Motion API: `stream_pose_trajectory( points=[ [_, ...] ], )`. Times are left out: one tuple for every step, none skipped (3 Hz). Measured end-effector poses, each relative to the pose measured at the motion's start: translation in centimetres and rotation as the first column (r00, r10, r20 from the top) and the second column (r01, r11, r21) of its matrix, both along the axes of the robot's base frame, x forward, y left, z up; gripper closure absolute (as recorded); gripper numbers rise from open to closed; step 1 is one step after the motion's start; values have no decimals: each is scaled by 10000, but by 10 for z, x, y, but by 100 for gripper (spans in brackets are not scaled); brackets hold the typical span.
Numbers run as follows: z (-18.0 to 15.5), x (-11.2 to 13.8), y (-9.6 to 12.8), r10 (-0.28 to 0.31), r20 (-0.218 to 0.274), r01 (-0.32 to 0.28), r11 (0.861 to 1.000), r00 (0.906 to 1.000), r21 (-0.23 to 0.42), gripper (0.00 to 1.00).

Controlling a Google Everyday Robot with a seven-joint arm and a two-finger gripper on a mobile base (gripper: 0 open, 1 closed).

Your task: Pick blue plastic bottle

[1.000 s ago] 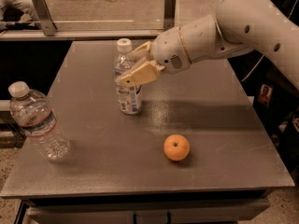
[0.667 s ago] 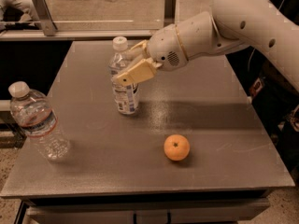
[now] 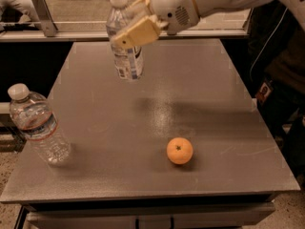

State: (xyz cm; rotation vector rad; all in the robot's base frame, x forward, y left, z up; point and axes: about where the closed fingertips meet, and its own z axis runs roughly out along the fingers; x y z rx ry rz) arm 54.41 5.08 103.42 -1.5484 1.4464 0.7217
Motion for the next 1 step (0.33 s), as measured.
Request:
stream_pose_trajectory(
  points=[
    [8, 1, 0, -23, 130, 22, 10000, 9999, 76, 100]
  ],
)
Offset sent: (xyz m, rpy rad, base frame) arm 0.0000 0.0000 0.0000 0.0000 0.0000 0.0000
